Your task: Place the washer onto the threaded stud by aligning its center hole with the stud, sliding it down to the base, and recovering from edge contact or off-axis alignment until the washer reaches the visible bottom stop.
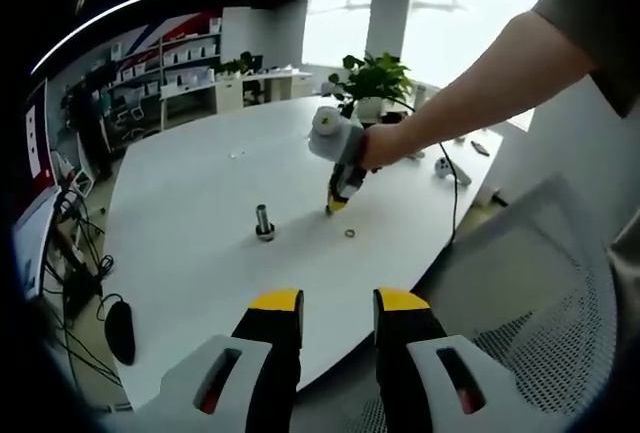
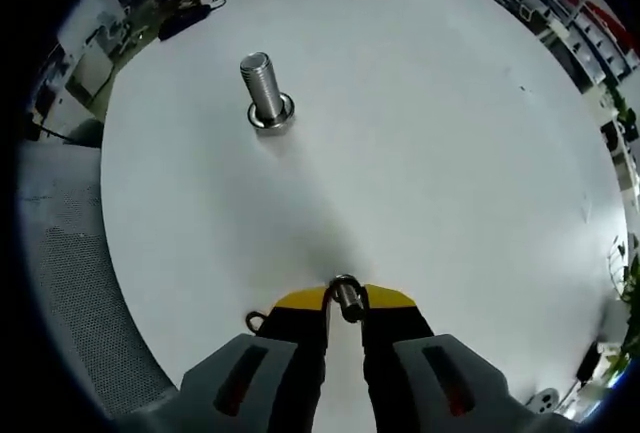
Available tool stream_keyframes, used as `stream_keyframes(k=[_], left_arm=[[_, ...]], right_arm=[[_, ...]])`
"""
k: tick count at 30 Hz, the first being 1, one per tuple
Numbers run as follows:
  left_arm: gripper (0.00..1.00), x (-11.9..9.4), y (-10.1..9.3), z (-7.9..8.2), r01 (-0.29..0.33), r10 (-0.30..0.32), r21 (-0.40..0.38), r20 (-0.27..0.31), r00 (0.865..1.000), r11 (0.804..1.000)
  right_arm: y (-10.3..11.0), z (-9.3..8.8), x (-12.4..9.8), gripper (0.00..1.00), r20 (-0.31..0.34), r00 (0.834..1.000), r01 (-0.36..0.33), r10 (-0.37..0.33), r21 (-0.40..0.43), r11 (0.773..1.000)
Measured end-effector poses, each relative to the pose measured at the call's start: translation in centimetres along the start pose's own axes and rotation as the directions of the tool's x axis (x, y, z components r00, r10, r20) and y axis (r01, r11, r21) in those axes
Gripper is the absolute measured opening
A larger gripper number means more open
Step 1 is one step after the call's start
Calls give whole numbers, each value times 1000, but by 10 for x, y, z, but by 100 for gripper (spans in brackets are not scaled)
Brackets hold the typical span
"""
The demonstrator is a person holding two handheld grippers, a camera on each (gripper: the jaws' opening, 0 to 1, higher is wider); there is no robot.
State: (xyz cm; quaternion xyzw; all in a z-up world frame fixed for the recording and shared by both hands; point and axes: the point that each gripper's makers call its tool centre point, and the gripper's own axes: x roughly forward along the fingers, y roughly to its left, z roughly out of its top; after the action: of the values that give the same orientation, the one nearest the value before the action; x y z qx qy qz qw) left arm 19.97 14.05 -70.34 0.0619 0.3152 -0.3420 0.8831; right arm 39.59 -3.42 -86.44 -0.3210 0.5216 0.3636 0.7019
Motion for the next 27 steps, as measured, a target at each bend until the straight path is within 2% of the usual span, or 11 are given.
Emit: stream_keyframes(k=[5, 10, 17, 27], left_arm=[[26, 0, 1, 0, -2, 2, -4, -2, 1000, 1000], [26, 0, 0, -1, -1, 1, -6, -2, 1000, 1000], [26, 0, 1, 0, -5, 5, -8, 2, 1000, 1000], [26, 0, 1, 0, -3, 3, -3, 1, 1000, 1000]], right_arm=[[-2, 0, 0, 14, 2, 1000, -4, 4, 7, 1000], [4, 1, -5, 15, 8, 1000, -11, 10, 51, 999], [11, 1, -9, 16, 19, 1000, 6, -7, 46, 999], [11, -9, -19, 19, 15, 1000, 22, -23, 54, 998]])
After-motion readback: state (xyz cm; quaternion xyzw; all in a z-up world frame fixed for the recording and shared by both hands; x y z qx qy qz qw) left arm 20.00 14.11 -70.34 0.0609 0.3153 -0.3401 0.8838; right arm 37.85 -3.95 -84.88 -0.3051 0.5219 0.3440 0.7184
